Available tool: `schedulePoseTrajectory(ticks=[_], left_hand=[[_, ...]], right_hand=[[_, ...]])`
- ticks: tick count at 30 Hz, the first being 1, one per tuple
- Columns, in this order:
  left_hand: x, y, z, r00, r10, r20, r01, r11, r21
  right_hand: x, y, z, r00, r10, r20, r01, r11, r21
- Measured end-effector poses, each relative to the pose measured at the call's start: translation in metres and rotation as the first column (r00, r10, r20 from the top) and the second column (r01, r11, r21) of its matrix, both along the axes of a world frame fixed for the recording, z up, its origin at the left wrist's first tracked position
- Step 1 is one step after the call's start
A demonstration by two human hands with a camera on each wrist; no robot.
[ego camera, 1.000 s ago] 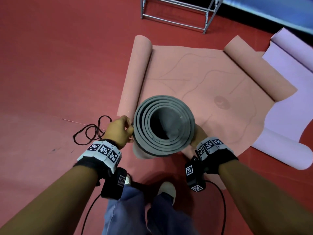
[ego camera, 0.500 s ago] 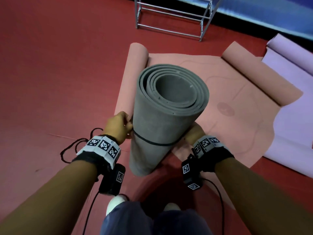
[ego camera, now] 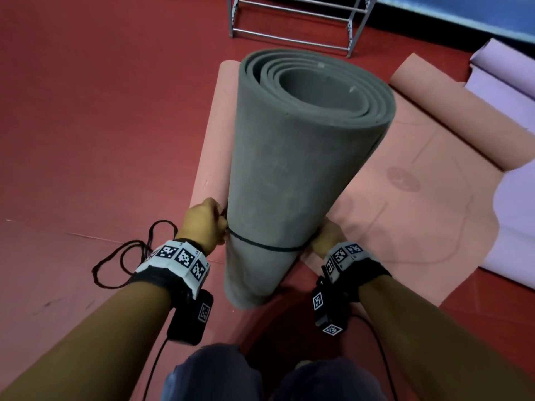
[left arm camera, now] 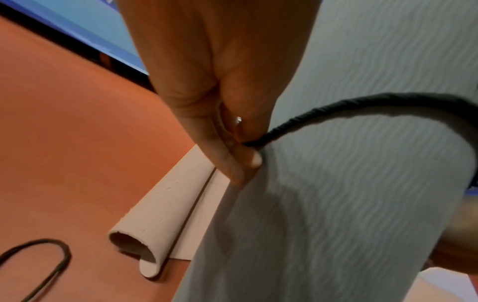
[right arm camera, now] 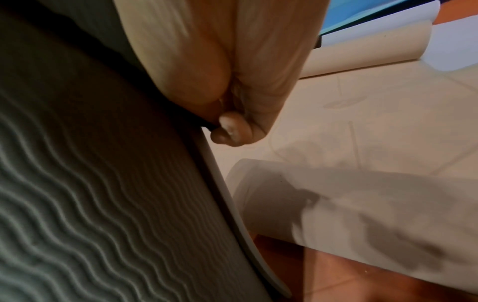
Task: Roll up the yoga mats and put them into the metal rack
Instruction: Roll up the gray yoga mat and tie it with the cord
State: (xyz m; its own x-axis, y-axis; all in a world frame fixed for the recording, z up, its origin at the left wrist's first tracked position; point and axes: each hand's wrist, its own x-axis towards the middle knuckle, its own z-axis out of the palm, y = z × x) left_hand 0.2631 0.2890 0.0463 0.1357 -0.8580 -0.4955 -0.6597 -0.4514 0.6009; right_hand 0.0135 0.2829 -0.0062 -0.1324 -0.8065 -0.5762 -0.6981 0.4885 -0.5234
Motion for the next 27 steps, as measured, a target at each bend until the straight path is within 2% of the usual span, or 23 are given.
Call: schedulePoseTrajectory(ticks=[2, 5, 7, 9, 12, 14, 16, 19, 20, 23, 25, 27], left_hand=[[0.004, 0.002, -0.006, 0.999, -0.028, 0.046, 0.027, 0.999, 0.026], [0.004, 0.01, -0.011, 0.992, -0.084, 0.097, 0.077, 0.995, 0.07], [0.004, 0.012, -0.012, 0.988, -0.105, 0.11, 0.099, 0.993, 0.059], [0.002, 0.012, -0.005, 0.981, -0.139, 0.136, 0.138, 0.99, 0.015], [-0.005, 0.019, 0.012, 0.98, -0.194, 0.048, 0.195, 0.98, -0.032], [-0.009, 0.024, 0.03, 0.969, -0.246, -0.02, 0.246, 0.969, 0.019], [-0.009, 0.025, 0.048, 0.94, -0.34, -0.016, 0.341, 0.937, 0.083], [-0.005, 0.023, 0.066, 0.902, -0.432, -0.027, 0.431, 0.891, 0.14], [-0.004, 0.025, 0.07, 0.902, -0.425, -0.082, 0.432, 0.891, 0.141], [-0.005, 0.033, 0.082, 0.875, -0.307, -0.373, 0.35, 0.935, 0.051], [-0.011, 0.037, 0.102, 0.829, -0.249, -0.5, 0.273, 0.962, -0.027], [-0.015, 0.035, 0.125, 0.801, -0.181, -0.571, 0.156, 0.983, -0.092]], right_hand=[[0.004, 0.002, -0.003, 0.999, 0.02, -0.037, -0.021, 0.999, -0.025], [0.01, 0.014, -0.004, 0.996, 0.091, 0.007, -0.09, 0.993, -0.079], [0.013, 0.016, 0.007, 0.977, 0.204, -0.055, -0.207, 0.977, -0.051], [0.008, 0.009, 0.009, 0.981, 0.184, -0.066, -0.183, 0.983, 0.014], [0.002, 0.002, 0.028, 0.98, 0.186, -0.077, -0.184, 0.982, 0.034], [-0.004, 0.003, 0.046, 0.974, 0.219, -0.062, -0.217, 0.976, 0.028], [-0.008, 0.01, 0.059, 0.954, 0.298, -0.043, -0.295, 0.953, 0.075], [-0.015, 0.028, 0.066, 0.962, 0.271, 0.018, -0.27, 0.944, 0.189], [-0.016, 0.032, 0.071, 0.967, 0.253, 0.03, -0.254, 0.944, 0.211], [-0.02, 0.041, 0.087, 0.976, 0.191, 0.105, -0.208, 0.962, 0.179], [-0.018, 0.043, 0.105, 0.97, 0.114, 0.215, -0.148, 0.977, 0.153], [-0.013, 0.044, 0.127, 0.926, 0.002, 0.377, -0.052, 0.991, 0.123]])
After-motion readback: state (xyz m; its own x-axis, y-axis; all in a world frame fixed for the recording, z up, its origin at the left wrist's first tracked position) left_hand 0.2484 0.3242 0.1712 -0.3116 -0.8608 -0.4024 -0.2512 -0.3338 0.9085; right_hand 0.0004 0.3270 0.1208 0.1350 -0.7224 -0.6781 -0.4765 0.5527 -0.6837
